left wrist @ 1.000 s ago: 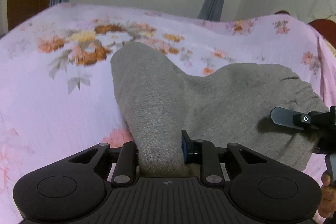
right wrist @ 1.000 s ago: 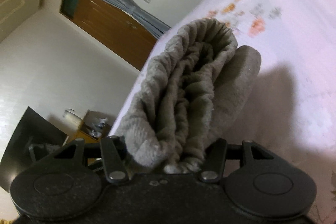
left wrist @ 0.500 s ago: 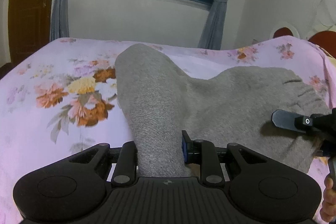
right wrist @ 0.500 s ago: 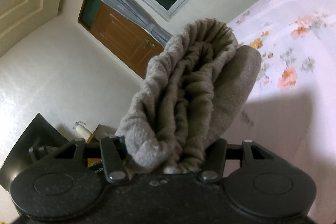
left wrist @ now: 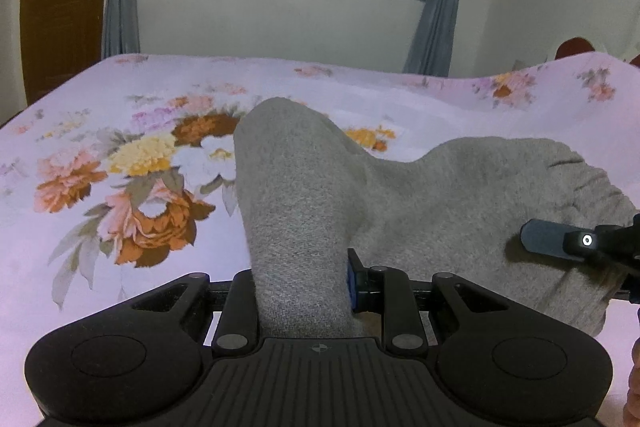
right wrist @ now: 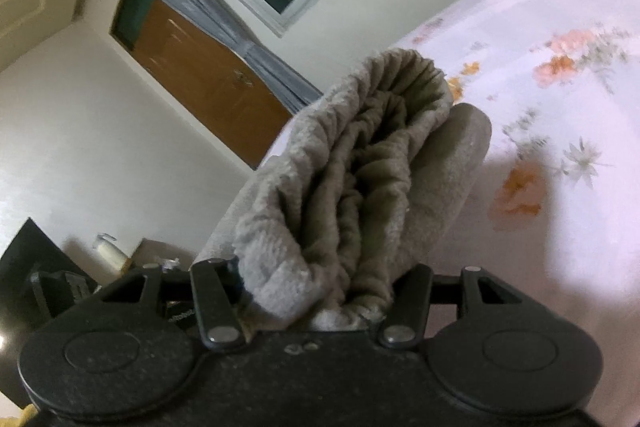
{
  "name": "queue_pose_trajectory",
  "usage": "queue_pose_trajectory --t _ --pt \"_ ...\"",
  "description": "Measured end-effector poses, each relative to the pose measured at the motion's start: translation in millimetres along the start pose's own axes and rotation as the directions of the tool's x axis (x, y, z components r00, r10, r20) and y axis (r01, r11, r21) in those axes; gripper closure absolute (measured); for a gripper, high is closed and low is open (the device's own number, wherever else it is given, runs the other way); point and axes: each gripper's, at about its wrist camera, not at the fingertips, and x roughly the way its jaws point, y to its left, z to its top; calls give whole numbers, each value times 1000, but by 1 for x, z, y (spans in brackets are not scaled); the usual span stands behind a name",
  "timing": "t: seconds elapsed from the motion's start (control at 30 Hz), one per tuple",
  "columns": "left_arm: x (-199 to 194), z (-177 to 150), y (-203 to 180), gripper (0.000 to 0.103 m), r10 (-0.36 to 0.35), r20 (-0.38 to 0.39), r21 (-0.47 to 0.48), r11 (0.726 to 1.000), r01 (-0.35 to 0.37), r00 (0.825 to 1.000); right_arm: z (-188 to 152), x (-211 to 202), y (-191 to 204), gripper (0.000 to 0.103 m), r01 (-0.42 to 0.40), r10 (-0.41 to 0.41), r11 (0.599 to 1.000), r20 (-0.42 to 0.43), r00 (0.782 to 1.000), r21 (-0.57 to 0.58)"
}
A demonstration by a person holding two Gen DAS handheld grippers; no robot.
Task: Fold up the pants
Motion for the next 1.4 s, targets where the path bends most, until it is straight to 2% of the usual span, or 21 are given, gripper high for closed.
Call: queue_pose_trajectory --t 0.1,0.13,0.17,0.2,0.27,0.43,0.5,0.57,0.6,0.67,0.73,0.8,0.87,0.97,1.0,1.17,1.27,1.4 --pt "19 -13 4 79 21 -28 16 1000 -20 999 -7 14 -17 46 70 -70 998 -39 997 -5" --pt "24 -18 6 76 29 -37 25 999 -28 999 -10 17 -21 43 102 -102 995 -48 994 -10" --pt "30 -23 7 66 46 -52 39 998 -44 998 -14 18 -26 40 151 -152 988 -58 987 -18" --pt "33 -27 8 61 57 -59 46 997 -54 997 -17 19 -31 33 203 -204 979 -60 977 -20" --pt "36 -32 12 43 63 -79 45 997 -60 995 -20 13 -38 30 240 -240 971 -58 969 -2" --pt "28 -37 19 18 81 -95 22 997 -80 992 -25 -16 -28 20 331 -332 942 -8 943 -54" --pt "16 -38 20 17 108 -72 23 994 -106 992 -23 -24 -16 20 382 -382 916 24 924 -118" --pt "1 -37 18 17 147 -42 31 989 -145 988 -23 -32 6 21 450 -440 871 95 893 -200" --pt "-8 -36 17 17 158 -20 23 987 -158 987 -23 -33 15 24 466 -449 854 126 885 -230" --pt "-27 -31 13 17 147 21 4 989 -147 989 -20 -33 33 32 455 -424 841 166 890 -293" --pt "-37 -27 6 17 123 41 16 992 -124 991 -22 -26 55 42 456 -418 809 182 890 -371" --pt "-37 -25 -4 17 108 24 45 993 -109 994 -27 -17 69 49 445 -415 784 168 894 -434" --pt "-30 -29 -10 17 104 -17 61 993 -103 994 -32 -6 71 51 448 -434 769 141 890 -456" --pt "-10 -45 -12 17 126 -129 84 990 -116 984 -44 6 57 52 467 -496 755 66 866 -459" --pt "-8 -50 -12 17 132 -137 88 989 -121 982 -48 8 52 52 473 -505 751 60 861 -460" --pt "-6 -55 -17 17 145 -141 96 987 -132 979 -49 11 52 51 475 -522 743 35 852 -471" --pt "-14 -50 -20 17 142 -129 82 988 -133 981 -48 0 63 50 459 -479 772 73 875 -440" --pt "-14 -52 -22 17 163 -142 101 984 -149 976 -54 9 56 48 479 -521 752 37 853 -453"
